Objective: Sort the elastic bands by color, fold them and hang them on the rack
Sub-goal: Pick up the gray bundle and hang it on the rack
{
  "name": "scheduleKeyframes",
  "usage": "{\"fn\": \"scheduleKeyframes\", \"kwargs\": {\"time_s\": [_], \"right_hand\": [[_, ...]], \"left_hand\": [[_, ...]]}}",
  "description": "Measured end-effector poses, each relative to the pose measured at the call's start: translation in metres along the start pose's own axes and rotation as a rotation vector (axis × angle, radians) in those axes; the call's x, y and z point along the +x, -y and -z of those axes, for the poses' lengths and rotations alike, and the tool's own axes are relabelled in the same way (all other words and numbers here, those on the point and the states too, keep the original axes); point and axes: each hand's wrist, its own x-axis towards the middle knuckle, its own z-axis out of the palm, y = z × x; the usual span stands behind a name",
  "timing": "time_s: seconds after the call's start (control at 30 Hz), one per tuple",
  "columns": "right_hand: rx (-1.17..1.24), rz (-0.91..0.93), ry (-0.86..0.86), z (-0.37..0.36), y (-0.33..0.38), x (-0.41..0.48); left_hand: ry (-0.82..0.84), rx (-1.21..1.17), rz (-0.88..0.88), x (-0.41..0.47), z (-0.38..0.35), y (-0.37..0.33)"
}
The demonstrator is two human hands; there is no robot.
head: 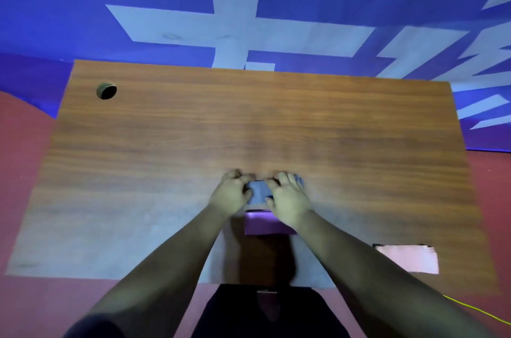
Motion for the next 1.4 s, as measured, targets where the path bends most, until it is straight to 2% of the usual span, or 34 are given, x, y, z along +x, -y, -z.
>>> {"fn": "scheduleKeyframes", "kwargs": {"time_s": [0.17,0.33,0.53,0.7,0.8,1.07,1.23,1.33,1.4], "right_hand": [[-0.003,-0.019,-0.06,0.004,-0.003,0.002],[0.052,-0.036,-0.126,0.003,0.003,0.004],[0.171,0.065,-0.164,0.013,0.005,0.008],[0.393,0.086,-0.104,0.061,0.01,0.005],[0.458,0.083,-0.084,0.097,0.012,0.001],[0.855,0.163,-0.176,0.203,0.027,-0.017],[1.114,0.117,-0.27,0.26,0.037,-0.035],[1.188,0.136,-0.3,0.286,0.043,-0.05],[1.092,0.201,-0.336,0.3,0.046,-0.063]], "left_hand": [[0.014,-0.036,-0.134,0.003,0.002,-0.001],[0.03,-0.044,-0.178,0.005,0.005,0.007],[0.05,-0.068,-0.241,0.01,0.01,0.004],[0.005,-0.159,-0.309,0.004,0.038,-0.011],[0.043,-0.22,-0.395,-0.007,0.071,-0.031],[0.122,-0.418,-0.454,-0.05,0.17,-0.105],[-0.037,-0.167,-0.596,-0.08,0.217,-0.145],[-0.144,-0.207,-0.621,-0.095,0.239,-0.17],[-0.192,-0.252,-0.63,-0.103,0.254,-0.185]]}}
